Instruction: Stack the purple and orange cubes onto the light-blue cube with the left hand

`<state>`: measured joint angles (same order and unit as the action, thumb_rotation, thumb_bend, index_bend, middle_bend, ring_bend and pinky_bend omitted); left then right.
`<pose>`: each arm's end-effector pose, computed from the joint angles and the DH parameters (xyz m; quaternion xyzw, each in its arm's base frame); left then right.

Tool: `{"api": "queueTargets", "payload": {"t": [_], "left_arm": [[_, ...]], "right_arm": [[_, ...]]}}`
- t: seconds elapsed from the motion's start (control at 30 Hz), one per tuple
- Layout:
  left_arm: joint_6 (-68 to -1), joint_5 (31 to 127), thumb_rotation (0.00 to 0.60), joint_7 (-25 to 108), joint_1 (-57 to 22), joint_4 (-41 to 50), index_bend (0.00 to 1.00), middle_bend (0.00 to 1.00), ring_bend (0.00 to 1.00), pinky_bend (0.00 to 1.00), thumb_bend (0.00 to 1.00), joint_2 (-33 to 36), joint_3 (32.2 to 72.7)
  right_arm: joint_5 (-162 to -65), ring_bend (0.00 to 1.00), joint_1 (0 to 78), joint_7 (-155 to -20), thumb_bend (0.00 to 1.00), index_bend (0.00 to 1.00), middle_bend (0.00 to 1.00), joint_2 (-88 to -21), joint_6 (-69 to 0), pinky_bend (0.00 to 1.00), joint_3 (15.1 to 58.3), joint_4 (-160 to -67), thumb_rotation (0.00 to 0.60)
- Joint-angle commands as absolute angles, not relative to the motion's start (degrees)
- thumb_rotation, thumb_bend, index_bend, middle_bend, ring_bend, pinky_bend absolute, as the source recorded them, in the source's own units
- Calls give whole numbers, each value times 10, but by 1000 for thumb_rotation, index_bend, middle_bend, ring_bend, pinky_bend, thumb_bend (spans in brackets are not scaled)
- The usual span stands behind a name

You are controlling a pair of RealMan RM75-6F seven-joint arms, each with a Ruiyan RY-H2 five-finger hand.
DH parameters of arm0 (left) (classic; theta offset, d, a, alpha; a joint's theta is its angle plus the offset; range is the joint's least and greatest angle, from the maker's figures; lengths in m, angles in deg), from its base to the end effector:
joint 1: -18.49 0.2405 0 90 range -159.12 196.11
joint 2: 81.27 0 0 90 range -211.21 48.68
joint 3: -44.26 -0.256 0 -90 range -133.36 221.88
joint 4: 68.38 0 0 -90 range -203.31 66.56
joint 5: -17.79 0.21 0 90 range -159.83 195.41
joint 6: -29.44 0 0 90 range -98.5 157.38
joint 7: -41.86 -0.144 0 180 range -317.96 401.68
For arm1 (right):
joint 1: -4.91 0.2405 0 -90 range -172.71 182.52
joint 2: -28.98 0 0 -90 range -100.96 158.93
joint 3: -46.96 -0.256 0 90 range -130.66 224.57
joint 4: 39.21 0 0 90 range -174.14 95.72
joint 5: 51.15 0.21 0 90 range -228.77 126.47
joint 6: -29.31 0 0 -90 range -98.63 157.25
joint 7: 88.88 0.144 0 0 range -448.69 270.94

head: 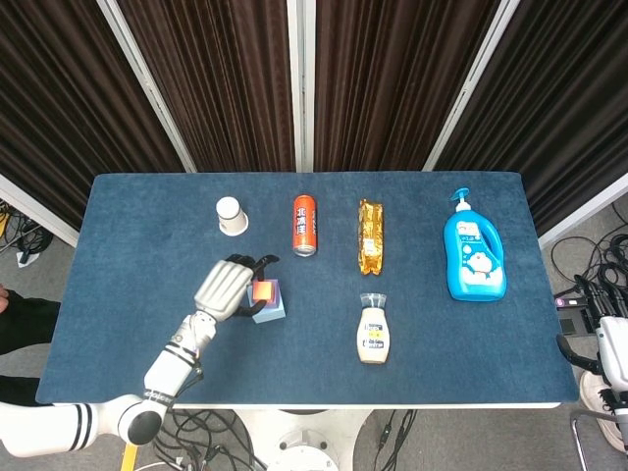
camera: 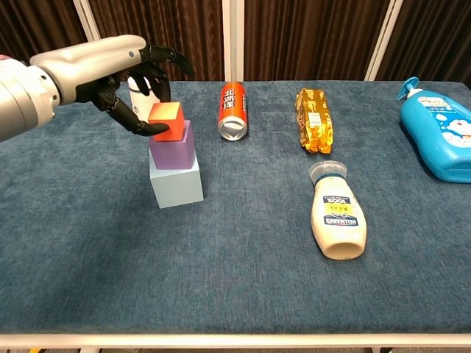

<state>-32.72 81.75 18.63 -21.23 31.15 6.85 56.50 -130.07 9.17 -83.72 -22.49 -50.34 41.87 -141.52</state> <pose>-0.1005 0.3068 -0.0027 -0.7091 -0.4054 -0.4410 0.3721 -0.3079 -0.1828 0.2108 0.5551 -0.4436 0.3691 0.5990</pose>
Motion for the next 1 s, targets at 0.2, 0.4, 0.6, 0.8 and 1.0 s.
{"api": "queueTargets", "payload": {"t": [0.2, 0.4, 0.6, 0.8, 1.0], "left_arm": [[-329, 814, 600, 185, -219, 305, 257, 596, 360, 321, 340, 72, 566], [-328, 809, 600, 184, -223, 298, 257, 596, 360, 321, 340, 76, 563], [-327, 807, 600, 186, -223, 290, 256, 592, 360, 321, 339, 79, 558], [-322, 816, 600, 212, -223, 294, 168, 431, 309, 296, 243, 73, 558], [-327, 821, 600, 231, -217, 308, 141, 272, 210, 236, 161, 54, 563]], "right_arm": [[-1301, 0, 91, -836, 232, 39, 115, -225, -505, 0, 419, -1414, 600], [-1302, 0, 90, -835, 232, 39, 116, -225, -505, 0, 419, -1414, 600], [-1300, 0, 92, -835, 233, 39, 116, -223, -504, 0, 418, -1415, 600], [-1300, 0, 92, -833, 233, 39, 116, -222, -502, 0, 418, -1416, 600], [-1301, 0, 91, -831, 233, 39, 117, -221, -503, 0, 419, -1415, 600]]}}
